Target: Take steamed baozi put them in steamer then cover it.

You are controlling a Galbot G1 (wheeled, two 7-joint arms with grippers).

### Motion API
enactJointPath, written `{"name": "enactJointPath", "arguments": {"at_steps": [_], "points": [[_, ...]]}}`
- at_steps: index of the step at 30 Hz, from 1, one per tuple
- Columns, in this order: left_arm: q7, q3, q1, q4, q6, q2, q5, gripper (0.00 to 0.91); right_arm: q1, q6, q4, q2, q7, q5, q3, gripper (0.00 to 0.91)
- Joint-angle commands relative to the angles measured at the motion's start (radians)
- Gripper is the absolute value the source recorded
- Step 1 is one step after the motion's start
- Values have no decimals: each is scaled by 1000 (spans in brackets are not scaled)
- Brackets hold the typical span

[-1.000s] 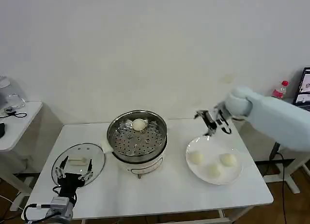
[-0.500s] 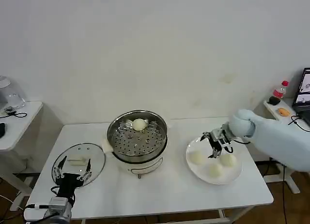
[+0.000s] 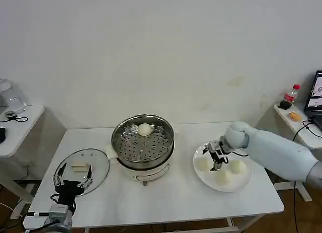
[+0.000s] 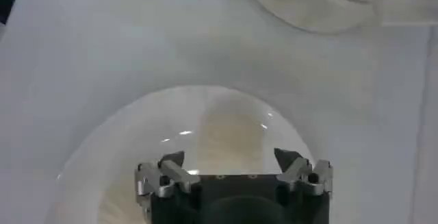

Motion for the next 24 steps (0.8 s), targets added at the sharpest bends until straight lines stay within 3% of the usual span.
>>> {"name": "enactJointPath", "arguments": {"at_steps": [1, 6, 16, 24], "points": [[1, 0, -1, 6, -1, -1, 0, 907, -32, -5, -85, 59, -6, -37, 16, 907], [1, -1, -3, 10, -2, -2, -1, 907, -40, -2, -107, 71, 0, -49, 33, 867], [0, 0, -4, 6, -1, -4, 0, 907, -37, -4, -106, 74, -6, -46, 41, 655], [0, -4, -1, 2, -1, 0, -3, 907, 66, 1, -71, 53, -45, -19, 35, 635]]}}
